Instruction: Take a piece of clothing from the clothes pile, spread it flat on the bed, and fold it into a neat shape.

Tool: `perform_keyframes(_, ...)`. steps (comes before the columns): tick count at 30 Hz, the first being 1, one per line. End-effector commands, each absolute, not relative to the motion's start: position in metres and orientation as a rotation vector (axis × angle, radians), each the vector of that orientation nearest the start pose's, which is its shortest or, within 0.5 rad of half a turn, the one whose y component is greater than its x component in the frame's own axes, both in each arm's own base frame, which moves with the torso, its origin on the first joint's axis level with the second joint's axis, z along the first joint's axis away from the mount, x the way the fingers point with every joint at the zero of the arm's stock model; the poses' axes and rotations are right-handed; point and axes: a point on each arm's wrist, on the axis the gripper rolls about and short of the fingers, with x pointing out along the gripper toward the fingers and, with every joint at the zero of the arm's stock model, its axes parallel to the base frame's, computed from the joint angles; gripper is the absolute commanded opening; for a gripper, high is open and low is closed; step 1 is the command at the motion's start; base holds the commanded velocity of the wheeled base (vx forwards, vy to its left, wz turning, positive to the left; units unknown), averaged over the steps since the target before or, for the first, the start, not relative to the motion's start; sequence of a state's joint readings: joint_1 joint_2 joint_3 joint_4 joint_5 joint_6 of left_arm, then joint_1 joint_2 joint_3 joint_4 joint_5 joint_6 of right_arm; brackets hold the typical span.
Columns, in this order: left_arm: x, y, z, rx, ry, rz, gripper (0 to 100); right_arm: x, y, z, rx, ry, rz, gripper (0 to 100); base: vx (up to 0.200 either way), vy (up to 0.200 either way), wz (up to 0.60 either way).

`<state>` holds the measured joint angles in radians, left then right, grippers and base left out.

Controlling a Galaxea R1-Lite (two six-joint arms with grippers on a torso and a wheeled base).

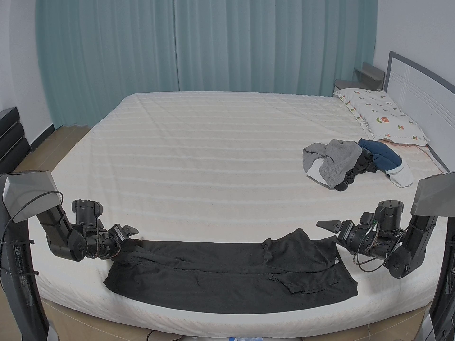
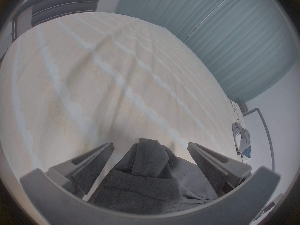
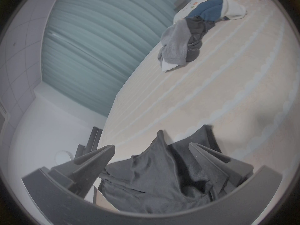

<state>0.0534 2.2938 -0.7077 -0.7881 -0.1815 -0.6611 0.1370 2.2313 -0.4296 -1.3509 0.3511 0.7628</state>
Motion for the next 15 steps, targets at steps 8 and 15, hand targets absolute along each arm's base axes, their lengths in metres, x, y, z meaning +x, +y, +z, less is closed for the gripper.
perform_keyframes(8,0.339,0.016,-0.026,-0.726,0.792,0.136,100,0.306,0.059,-0.029,0.671,0.697,0.313,100,0.000,0.000,0.00)
perform_keyframes(15,0.338,0.016,-0.026,-0.725,0.794,0.135,100,0.314,0.068,-0.033,0.666,0.681,0.356,100,0.000,0.000,0.00)
